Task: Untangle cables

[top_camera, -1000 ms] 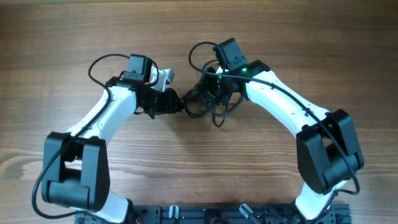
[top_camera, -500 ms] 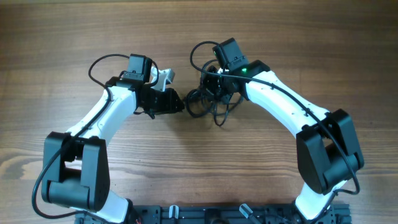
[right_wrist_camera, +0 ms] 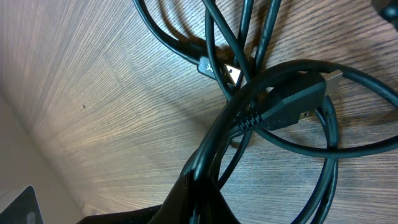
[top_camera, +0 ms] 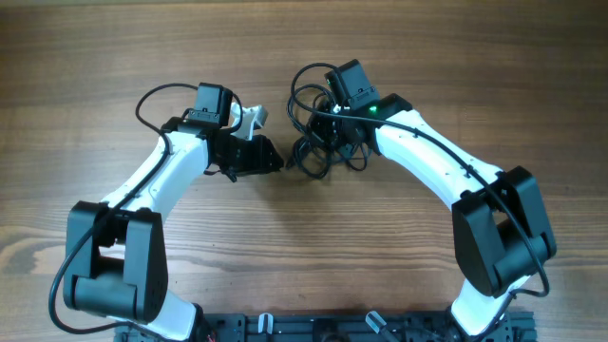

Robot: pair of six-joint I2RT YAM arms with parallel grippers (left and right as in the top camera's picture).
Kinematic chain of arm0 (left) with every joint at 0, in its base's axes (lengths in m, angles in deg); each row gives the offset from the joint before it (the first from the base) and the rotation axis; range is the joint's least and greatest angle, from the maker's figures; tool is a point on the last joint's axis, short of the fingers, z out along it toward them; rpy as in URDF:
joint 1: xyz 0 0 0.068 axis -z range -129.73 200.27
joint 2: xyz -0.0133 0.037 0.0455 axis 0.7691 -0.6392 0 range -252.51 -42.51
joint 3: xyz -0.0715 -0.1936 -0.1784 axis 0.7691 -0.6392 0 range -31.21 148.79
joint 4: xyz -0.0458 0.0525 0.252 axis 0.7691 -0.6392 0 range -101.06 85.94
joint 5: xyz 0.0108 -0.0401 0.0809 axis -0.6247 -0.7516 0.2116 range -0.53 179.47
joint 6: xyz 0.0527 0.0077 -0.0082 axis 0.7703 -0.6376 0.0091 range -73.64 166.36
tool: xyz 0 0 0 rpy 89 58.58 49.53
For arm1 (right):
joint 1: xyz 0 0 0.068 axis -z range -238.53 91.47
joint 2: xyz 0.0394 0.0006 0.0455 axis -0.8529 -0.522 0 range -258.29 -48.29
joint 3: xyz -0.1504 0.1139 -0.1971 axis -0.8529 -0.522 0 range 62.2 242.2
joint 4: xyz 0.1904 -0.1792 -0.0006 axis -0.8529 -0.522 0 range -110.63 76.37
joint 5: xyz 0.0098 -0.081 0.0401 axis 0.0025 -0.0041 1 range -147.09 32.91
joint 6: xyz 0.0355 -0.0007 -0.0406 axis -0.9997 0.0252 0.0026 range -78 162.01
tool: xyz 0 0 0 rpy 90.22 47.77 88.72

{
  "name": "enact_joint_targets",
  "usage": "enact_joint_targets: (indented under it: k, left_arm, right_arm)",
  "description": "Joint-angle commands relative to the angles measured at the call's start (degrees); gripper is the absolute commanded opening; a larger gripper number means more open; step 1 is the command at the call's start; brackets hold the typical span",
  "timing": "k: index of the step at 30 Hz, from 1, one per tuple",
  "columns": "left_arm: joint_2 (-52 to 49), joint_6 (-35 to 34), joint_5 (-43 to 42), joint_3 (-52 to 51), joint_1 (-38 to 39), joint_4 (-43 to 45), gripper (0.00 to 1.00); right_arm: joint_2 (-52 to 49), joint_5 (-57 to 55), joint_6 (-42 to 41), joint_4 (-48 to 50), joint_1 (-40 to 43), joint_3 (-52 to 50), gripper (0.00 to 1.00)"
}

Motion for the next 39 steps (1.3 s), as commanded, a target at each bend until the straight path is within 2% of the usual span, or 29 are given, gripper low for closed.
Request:
enact_joint_targets:
  k: [1, 6, 10, 16, 21, 24, 31, 39]
  left_arm:
    - [-0.7, 0.4, -3.5, 0.2, 0.9, 0.0, 0.36]
    - [-0.7, -3.3, -3.5, 0.2, 2.4, 0.0, 0.25]
    - [-0.7, -8.1, -3.5, 0.2, 3.6, 0.2, 0.25]
    - [-0.7, -10.3, -3.7, 0.2, 5.9, 1.3, 0.25]
    - [-0.7, -18.0, -3.0, 0.2, 7.7, 1.6, 0.24]
    - [-0.7, -28.3, -0.4, 0.2, 7.6, 2.9, 0.25]
    - [-0.7, -37.6, 0.5, 0.2, 7.8, 8.0, 0.32]
    - [-1.7, -38.0, 3.1, 0.2, 10.4, 7.9, 0.30]
  right_arm:
    - [1.4, -2.6, 0.4, 0.2, 0.0, -0.7, 0.04]
    - [1.4, -3.3, 0.4, 0.3, 0.0, -0.7, 0.04]
    - [1.4, -3.3, 0.4, 0.3, 0.0, -0.7, 0.04]
    - [1.4, -3.3, 0.3, 0.5, 0.0, -0.7, 0.04]
    - [1.4, -3.3, 0.3, 0.5, 0.0, -0.7, 0.04]
    - [1.4, -3.3, 0.4, 0.5, 0.0, -0.7, 0.04]
    - [1.4, -3.3, 0.4, 0.5, 0.0, -0.7, 0.04]
    - [1.4, -3.3, 0.4, 0.5, 0.0, -0.7, 0.05]
